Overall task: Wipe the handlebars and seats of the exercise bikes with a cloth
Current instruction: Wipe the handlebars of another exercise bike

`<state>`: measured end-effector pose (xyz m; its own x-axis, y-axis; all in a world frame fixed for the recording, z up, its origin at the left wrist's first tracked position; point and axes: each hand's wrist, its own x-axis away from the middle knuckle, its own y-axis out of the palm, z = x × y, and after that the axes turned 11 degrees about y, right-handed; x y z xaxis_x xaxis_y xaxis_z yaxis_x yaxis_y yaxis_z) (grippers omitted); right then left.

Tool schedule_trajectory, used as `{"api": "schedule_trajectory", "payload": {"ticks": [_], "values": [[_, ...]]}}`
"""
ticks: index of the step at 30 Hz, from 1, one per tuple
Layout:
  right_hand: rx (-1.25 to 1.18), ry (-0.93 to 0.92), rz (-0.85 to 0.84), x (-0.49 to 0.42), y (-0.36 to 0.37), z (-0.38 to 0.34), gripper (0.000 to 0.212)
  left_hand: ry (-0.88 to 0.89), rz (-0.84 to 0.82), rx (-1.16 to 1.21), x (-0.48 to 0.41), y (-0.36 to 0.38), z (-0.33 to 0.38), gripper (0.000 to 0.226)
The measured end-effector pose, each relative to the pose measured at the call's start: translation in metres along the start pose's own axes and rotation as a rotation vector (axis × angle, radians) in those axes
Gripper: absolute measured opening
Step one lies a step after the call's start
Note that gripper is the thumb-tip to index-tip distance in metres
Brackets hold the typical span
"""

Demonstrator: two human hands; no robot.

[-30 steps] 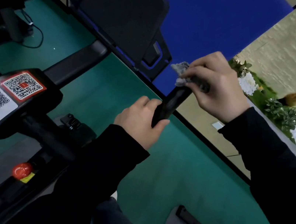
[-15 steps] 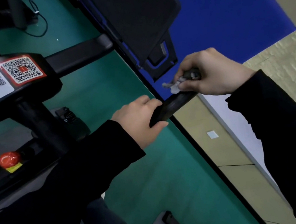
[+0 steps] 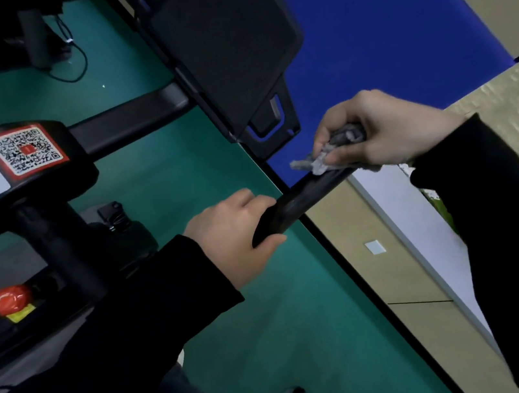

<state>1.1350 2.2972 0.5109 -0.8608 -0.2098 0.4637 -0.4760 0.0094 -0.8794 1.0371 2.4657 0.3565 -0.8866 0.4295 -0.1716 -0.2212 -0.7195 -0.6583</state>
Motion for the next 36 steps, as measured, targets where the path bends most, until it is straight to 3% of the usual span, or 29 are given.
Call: {"api": "schedule_trajectory", "payload": {"ticks": [4, 12, 17, 24, 30, 36], "values": [[-0.088, 0.003, 0.22, 0.003, 0.005, 0.018, 0.017, 0.004, -0.001, -0.054, -0.001, -0.001, 0.003, 0.047], [-0.97, 0.08, 0.648, 0.021, 0.073, 0.036, 0.005, 0.043, -0.004, -0.052, -0.029, 0.003, 0.017, 0.059], [-1.287, 0.113, 0.889, 0.022, 0.112, 0.023, 0.007, 0.037, 0.038, -0.047, -0.04, 0.01, 0.023, 0.049], [-1.845, 0.096, 0.726, 0.01, 0.121, 0.023, 0.013, 0.064, 0.075, -0.03, -0.04, 0.011, 0.022, 0.048], [-2.009, 0.02, 0.689, 0.017, 0.159, 0.01, 0.015, 0.075, 0.076, -0.008, -0.039, 0.01, 0.02, 0.047], [-2.143, -0.06, 0.664, 0.003, 0.151, 0.004, 0.017, 0.098, 0.076, 0.016, -0.037, 0.006, 0.017, 0.05]]}}
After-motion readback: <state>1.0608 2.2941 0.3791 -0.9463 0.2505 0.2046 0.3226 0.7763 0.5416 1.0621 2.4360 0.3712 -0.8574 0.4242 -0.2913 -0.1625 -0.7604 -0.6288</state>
